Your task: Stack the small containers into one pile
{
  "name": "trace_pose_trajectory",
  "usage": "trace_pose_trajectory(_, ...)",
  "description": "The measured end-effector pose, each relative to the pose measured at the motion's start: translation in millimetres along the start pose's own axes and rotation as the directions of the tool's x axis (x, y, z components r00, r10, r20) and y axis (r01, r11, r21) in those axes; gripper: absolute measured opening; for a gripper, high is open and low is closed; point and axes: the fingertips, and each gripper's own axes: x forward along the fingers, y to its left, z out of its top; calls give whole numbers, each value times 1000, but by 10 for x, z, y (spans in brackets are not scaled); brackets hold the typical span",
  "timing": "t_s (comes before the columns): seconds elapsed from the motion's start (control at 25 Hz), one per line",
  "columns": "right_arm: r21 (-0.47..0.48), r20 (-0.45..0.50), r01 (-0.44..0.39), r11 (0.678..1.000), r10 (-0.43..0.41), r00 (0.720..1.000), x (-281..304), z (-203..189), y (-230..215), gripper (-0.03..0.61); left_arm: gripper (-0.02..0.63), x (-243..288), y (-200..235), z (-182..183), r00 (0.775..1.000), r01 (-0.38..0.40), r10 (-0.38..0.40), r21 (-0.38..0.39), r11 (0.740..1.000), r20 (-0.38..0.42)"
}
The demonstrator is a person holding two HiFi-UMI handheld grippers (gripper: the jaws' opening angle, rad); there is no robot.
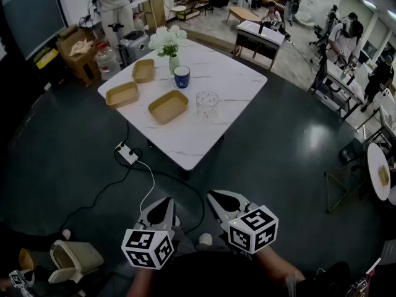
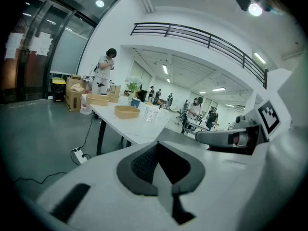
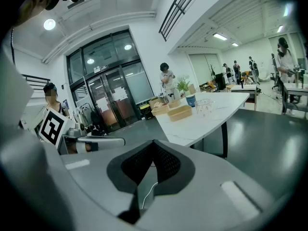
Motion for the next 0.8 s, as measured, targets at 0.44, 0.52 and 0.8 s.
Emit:
trace_pose_trajectory(0.44, 27, 17, 31, 999, -31, 999, -37, -17, -66, -2, -8, 38, -54, -25, 1000, 21, -21, 16, 1000, -20)
trace_pose_trajectory(0.52, 53, 27, 24, 998, -26, 999, -64, -17, -76, -2, -8, 42, -91, -41, 999, 25, -25, 16, 1000, -22)
trace_pose_trajectory(0.8, 62, 11, 2, 998, -3, 1000, -84, -43, -68, -2, -6, 45, -201, -112, 998, 25, -24, 31, 999, -50)
